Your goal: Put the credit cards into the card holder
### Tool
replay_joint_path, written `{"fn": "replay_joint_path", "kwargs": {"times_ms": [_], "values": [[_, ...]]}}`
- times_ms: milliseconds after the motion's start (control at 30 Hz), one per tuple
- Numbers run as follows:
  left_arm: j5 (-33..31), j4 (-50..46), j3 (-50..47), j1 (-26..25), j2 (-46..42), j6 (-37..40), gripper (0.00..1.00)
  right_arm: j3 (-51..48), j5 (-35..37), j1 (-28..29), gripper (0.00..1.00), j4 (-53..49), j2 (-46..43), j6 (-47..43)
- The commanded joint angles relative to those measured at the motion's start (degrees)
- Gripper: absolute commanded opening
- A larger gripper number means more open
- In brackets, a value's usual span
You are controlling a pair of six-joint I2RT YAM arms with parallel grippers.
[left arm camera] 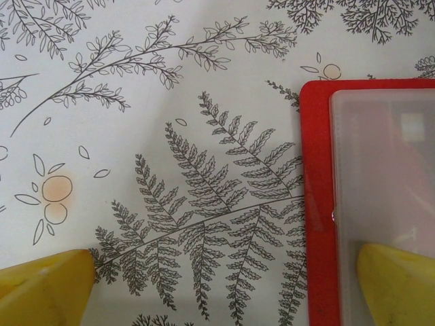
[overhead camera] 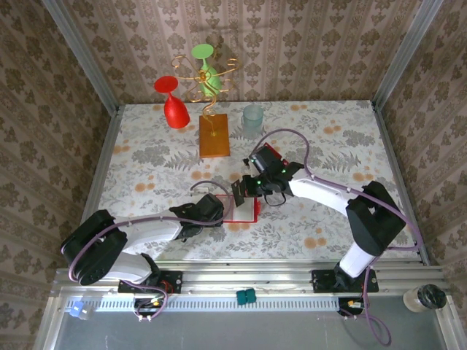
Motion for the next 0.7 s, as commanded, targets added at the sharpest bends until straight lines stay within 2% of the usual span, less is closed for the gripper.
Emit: {"fn": "replay_joint_path", "kwargs": {"times_ms": [0, 333, 667], "values": [[-0.53, -1.27, -1.19, -0.06, -0.09, -1.09, 1.0, -4.37, -0.9, -0.92, 0.0, 7.46, -0.78, 5.49], [-0.79, -1.36, -1.75, -0.14, -0.55, -1.61, 1.0, -16.51, -1.74, -1.02, 0.0, 27.94, -3.13, 11.99], [-0.92, -1.1, -2.4, -0.22, -0.45, -2.06, 1.0, -22.31, -0.82, -0.28, 0.0, 40.97, -1.16, 17.08]]}}
